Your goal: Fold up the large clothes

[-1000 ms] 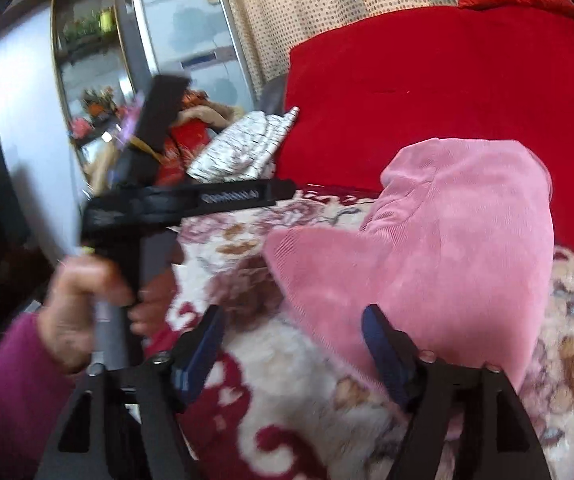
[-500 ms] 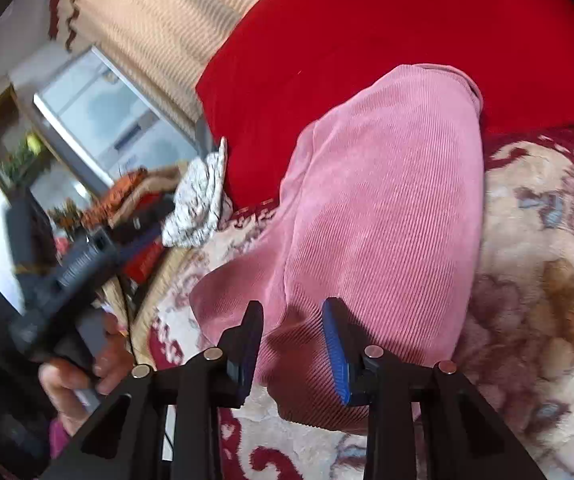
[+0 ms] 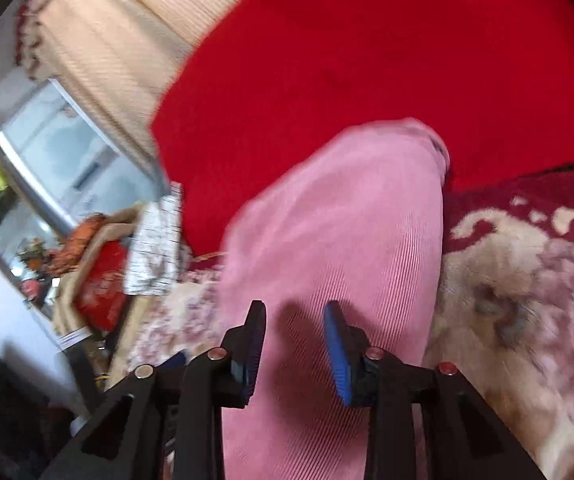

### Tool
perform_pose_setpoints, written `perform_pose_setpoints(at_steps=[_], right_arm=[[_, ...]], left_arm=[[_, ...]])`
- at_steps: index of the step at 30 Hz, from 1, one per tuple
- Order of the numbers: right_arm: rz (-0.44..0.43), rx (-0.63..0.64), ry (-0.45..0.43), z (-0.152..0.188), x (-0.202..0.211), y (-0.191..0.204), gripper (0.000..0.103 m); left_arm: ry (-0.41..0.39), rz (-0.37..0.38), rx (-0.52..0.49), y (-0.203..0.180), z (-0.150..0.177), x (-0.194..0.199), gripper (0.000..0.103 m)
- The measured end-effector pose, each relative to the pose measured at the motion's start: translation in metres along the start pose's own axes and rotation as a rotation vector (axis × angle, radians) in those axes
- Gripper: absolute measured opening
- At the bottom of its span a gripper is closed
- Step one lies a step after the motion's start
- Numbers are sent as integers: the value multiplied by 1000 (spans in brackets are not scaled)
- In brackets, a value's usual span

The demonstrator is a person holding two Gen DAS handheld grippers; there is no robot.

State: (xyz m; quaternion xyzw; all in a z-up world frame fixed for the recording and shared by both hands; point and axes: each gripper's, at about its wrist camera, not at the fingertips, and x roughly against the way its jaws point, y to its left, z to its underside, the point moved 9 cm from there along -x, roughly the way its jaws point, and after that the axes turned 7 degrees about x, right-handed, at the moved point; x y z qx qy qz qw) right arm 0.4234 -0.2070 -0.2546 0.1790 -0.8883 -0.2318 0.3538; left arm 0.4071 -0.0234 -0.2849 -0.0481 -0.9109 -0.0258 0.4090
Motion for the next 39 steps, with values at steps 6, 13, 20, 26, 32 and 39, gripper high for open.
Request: perform_pose_setpoints(at_steps=[6,13,20,26,32,39], right_arm=[[92,39,106,3,-41,-14,20],[-34,10,17,12,22,6,24],[-12,185,56,69,27,33,26],[-4,179,90,62,25,34,25],[-66,0,-27,31,48,17,70],[9,3,-120,-22,30,5,70]], left_arm=[[32,42,20,5,5,-6,71],[12,115,128,25,1,12,71],[59,-6,43,26,16,-8,71],[8,49,120,35,2,8,71],[-55,165,205,32,-19,23,81],[-66,125,102,4,-17,22,81]])
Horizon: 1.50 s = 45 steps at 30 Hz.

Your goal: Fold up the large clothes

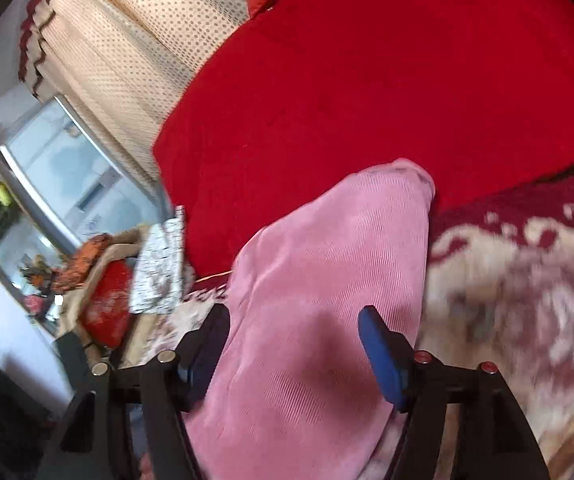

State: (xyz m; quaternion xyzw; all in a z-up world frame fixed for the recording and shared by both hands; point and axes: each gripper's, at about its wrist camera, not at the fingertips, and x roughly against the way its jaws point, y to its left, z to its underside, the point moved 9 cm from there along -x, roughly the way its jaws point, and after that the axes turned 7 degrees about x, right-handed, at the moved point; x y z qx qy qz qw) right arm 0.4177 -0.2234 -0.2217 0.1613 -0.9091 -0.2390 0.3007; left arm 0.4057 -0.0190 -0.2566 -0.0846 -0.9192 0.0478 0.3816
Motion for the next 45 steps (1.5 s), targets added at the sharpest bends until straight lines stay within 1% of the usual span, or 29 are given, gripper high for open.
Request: perform_pose_setpoints(at_steps=[2,3,5,6,8,10,11,13,16,17,20,21,23,24,25,27,28,29,30,33,35,36,37,38,39,41,42,43,45], right_arm=[[19,18,13,-13,-18,-6,66],[44,23,27,-21,-32,-13,66],[53,-4,58,-28,-57,-25,66],[37,-36,93,-26,-74,-32,66],[15,-62,169,-14,-100,-40,64],[1,-62,198,-5,-115,-40,62],[14,-43,194,-5,-114,-36,62],[32,-6,182,-4,-105,-31,62],[-13,-10,138,0,-73,-23,62],[-22,-8,133,4,-62,-18,62],[-33,56,102,24,-29,-1,62],[-35,58,99,30,-24,2,62],[-30,40,140,51,-25,-2,63],[-20,54,155,58,-29,-3,63],[-5,88,143,61,-29,-2,62],[-8,79,145,59,-22,2,62],[-33,52,143,57,-16,4,65],[-72,23,139,55,-6,5,64],[-92,10,134,54,1,7,64],[-99,16,117,52,19,6,66],[-95,-9,122,54,25,1,68],[-100,-28,119,56,28,-3,69],[-115,-50,118,57,30,-7,72],[-121,-65,119,57,30,-10,76],[-122,-87,123,59,30,-16,76],[-131,-134,121,60,27,-29,76],[-141,-161,120,60,26,-35,76],[-150,-188,120,60,24,-39,76],[-174,-249,120,60,16,-50,76]], left_arm=[[25,-50,-55,-1,6,-13,81],[35,-66,-70,-1,7,-18,81],[40,-72,-69,0,9,-20,81],[43,-69,-64,1,9,-20,81],[52,-72,-59,3,10,-23,81],[57,-66,-51,4,10,-23,81],[58,-63,-49,5,9,-24,81],[54,-64,-51,6,7,-22,81],[38,-78,-60,5,9,-15,81],[34,-82,-61,5,10,-13,81],[28,-95,-66,6,13,-11,81],[29,-98,-66,6,14,-11,81],[29,-100,-72,5,16,-11,81],[21,-107,-76,5,16,-9,81],[17,-112,-80,5,15,-9,81],[6,-124,-95,5,15,-6,81],[3,-126,-101,5,15,-5,81],[3,-127,-103,6,15,-5,81],[3,-126,-104,6,15,-4,81],[2,-128,-103,7,13,-3,81],[1,-129,-107,6,12,-2,81],[1,-122,-109,6,11,-1,81],[3,-114,-108,6,10,-1,81],[6,-90,-95,7,8,1,81],[8,-63,-77,8,6,3,81],[25,36,8,13,1,5,82],[35,65,32,14,0,5,85],[57,114,71,16,0,3,85],[90,150,103,19,0,-1,85]])
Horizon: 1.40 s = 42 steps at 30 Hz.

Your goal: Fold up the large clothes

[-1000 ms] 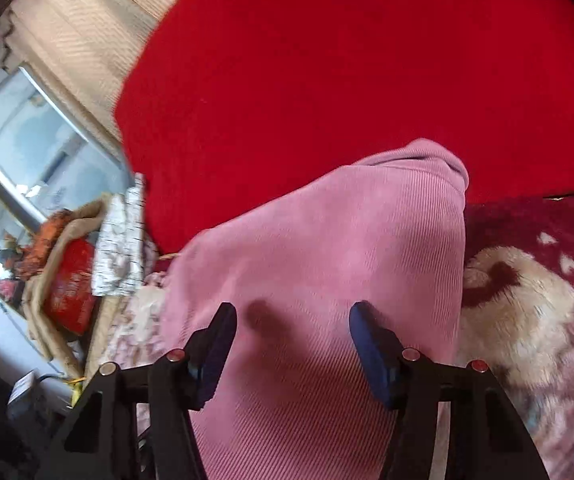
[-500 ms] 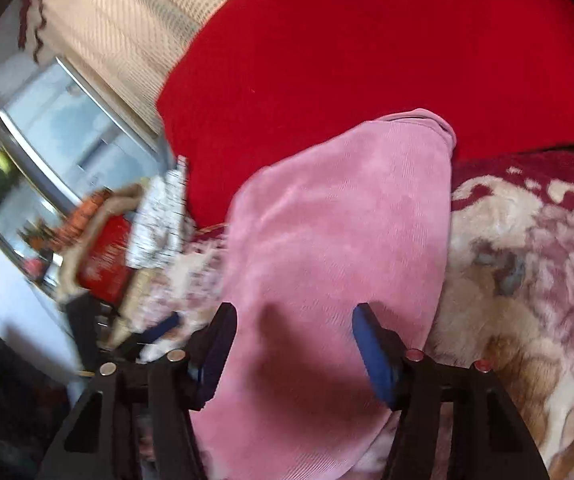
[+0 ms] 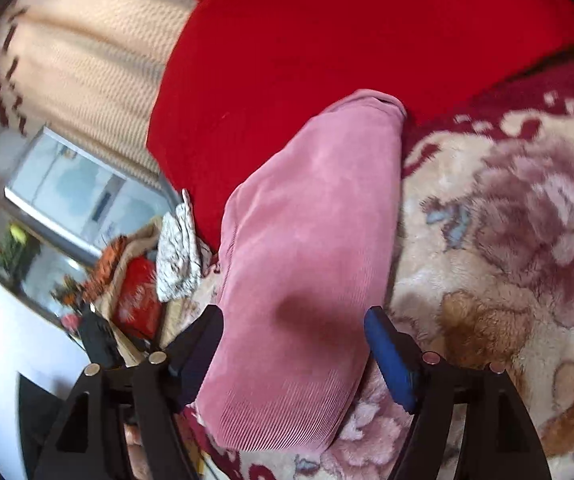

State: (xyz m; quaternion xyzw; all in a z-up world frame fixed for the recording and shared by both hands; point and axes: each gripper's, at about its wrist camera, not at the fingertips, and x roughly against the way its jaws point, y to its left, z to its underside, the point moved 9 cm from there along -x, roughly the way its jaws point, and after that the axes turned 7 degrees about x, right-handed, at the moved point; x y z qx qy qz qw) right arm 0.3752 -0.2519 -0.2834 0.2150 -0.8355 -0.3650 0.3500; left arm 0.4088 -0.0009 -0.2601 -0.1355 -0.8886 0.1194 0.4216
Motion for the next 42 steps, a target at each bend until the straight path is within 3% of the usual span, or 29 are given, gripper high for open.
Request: perform_pose_setpoints(at_steps=[6,11,13,18,23,25,30,32,33,34,35,36,38,42], right_arm=[[-9,-39,0,-11,-20,-13,77],[41,6,35,-18,-42,-2,95],[93,25,52,-18,-51,0,96],[139,27,71,-20,-75,-2,96],[107,56,33,-22,-68,2,74],[103,57,35,-21,-68,-1,74],[114,22,50,-22,-76,-6,86],[144,62,51,-22,-81,-4,85],[145,65,49,-22,-82,-5,84],[129,61,46,-23,-82,-4,77],[125,62,38,-23,-80,-4,68],[129,78,28,-23,-77,-4,64],[138,103,12,-24,-72,-4,54],[121,115,-14,-27,-63,4,50]], left_arm=[[107,47,52,-2,11,-22,87],[182,76,113,4,16,-36,92],[201,84,148,9,16,-40,94],[204,88,132,6,15,-41,94],[223,143,139,2,15,-45,91],[231,164,137,1,15,-50,83],[223,140,144,1,21,-52,86],[222,153,140,0,21,-51,86],[224,166,143,-1,21,-51,81],[240,233,146,-7,22,-50,55],[262,304,155,-13,25,-45,36],[260,323,150,-18,25,-42,34],[220,278,50,-27,26,-36,30],[205,247,23,-29,28,-33,28]])
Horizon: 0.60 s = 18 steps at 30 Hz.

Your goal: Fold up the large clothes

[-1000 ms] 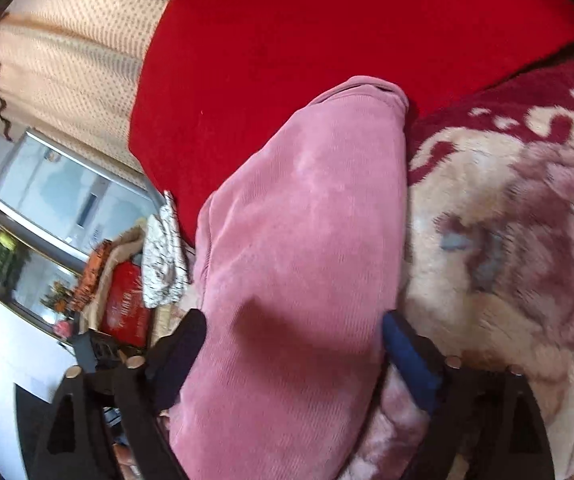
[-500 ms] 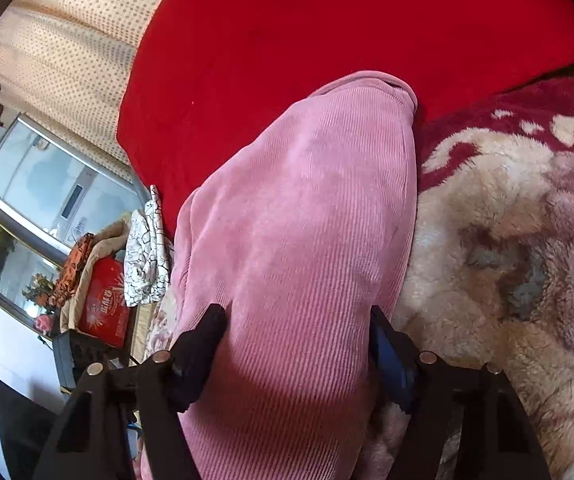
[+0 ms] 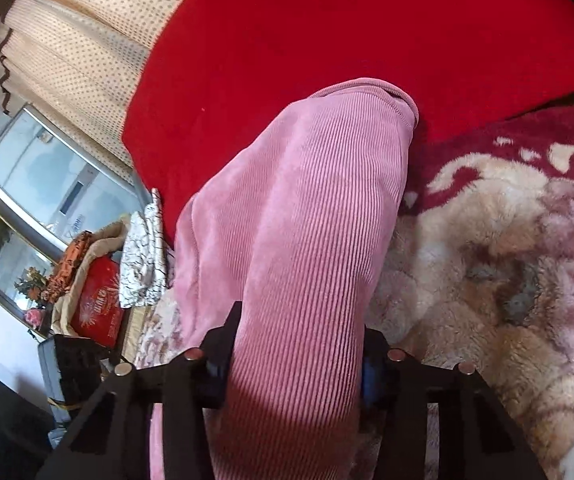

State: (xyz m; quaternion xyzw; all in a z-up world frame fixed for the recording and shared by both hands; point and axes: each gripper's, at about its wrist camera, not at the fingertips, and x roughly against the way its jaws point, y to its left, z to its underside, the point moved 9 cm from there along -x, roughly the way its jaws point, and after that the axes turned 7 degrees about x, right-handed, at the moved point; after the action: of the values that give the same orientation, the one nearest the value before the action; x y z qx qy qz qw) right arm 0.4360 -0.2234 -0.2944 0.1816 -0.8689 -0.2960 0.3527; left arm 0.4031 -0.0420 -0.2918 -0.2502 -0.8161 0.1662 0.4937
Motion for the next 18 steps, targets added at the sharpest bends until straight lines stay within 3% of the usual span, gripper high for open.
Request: perform_pose_setpoints(at_steps=[3,5,7,8,13,18], right_arm=[[20,18,20,2,-2,3,50],[16,-6,41,3,-5,-3,56],[5,-66,62,6,-8,-11,63],[-2,-84,67,8,-7,-14,69],[-30,-58,79,16,2,-8,74],[-36,-20,96,25,22,2,78]], left_arm=[[-11,-54,-7,1,1,2,32],[-27,-96,-24,1,0,5,42],[-45,-154,-52,3,0,7,61],[-55,-188,-60,4,-1,6,64],[-80,-256,-91,4,-4,5,72],[-118,-333,-143,1,1,16,73]])
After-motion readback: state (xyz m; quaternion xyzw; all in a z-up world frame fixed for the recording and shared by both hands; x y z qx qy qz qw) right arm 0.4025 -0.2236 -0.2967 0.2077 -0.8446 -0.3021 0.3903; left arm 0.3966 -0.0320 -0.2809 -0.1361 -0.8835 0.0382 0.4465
